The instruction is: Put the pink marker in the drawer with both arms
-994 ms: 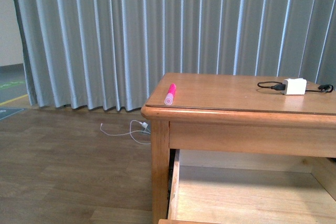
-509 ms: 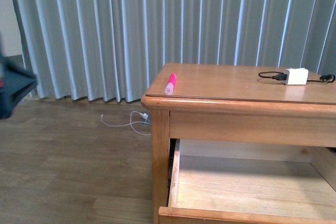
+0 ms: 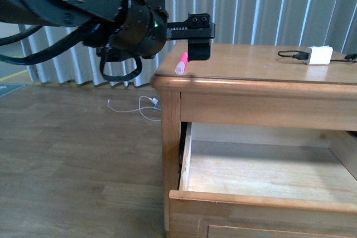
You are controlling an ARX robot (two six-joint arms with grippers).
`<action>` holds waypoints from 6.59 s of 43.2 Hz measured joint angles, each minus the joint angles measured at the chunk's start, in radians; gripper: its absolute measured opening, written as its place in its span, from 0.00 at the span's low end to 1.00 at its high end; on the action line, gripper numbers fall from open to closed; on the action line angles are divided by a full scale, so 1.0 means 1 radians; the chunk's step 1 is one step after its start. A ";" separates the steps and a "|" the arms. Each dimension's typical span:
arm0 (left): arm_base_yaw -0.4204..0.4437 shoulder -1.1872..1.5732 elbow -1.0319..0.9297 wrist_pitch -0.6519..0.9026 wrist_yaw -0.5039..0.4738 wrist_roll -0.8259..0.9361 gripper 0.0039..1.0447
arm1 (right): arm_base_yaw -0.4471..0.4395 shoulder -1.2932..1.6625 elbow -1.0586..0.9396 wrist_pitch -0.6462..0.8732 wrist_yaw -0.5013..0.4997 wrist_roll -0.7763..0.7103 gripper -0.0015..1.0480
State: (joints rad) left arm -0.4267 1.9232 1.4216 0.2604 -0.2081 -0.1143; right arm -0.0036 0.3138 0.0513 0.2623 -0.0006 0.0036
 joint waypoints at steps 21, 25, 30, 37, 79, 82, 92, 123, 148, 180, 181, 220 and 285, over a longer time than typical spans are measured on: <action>-0.014 0.234 0.315 -0.174 -0.006 0.035 0.85 | 0.000 0.000 0.000 0.000 0.000 0.000 0.92; -0.011 0.235 0.318 -0.185 -0.011 0.058 0.66 | 0.000 0.000 0.000 0.000 0.000 0.000 0.92; -0.002 0.235 0.317 -0.187 -0.012 0.069 0.44 | 0.000 0.000 0.000 0.000 0.000 0.000 0.92; 0.008 0.224 0.303 -0.185 0.002 0.077 0.15 | 0.000 0.000 0.000 0.000 0.000 0.000 0.92; -0.178 -0.089 -0.152 0.025 0.465 0.375 0.14 | 0.000 0.000 0.000 0.000 0.000 0.000 0.92; -0.188 -0.061 -0.152 0.018 0.462 0.397 0.14 | 0.000 0.000 0.000 0.000 0.000 0.000 0.92; -0.213 0.075 -0.122 0.013 0.428 0.426 0.14 | 0.000 0.000 0.000 0.000 0.000 0.000 0.92; -0.241 0.239 -0.020 0.065 0.262 0.474 0.64 | 0.000 0.000 0.000 0.000 0.000 0.000 0.92; -0.103 -0.500 -0.581 0.225 0.109 0.381 0.94 | 0.000 0.000 0.000 0.000 0.000 0.000 0.92; 0.215 -1.490 -1.178 -0.095 -0.028 -0.051 0.85 | 0.000 0.000 0.000 0.000 0.000 0.000 0.92; 0.224 -1.498 -1.190 -0.080 -0.001 -0.021 0.82 | 0.000 0.000 0.000 0.000 0.000 0.000 0.92; 0.424 -1.766 -1.373 -0.155 0.208 0.106 0.04 | 0.002 0.000 0.000 0.000 0.000 0.000 0.92; 0.424 -1.918 -1.398 -0.260 0.208 0.109 0.94 | -0.032 0.021 0.029 -0.109 -0.130 -0.048 0.92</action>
State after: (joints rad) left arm -0.0025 0.0051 0.0238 0.0002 -0.0002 -0.0051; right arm -0.0360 0.3351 0.0799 0.1535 -0.1303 -0.0441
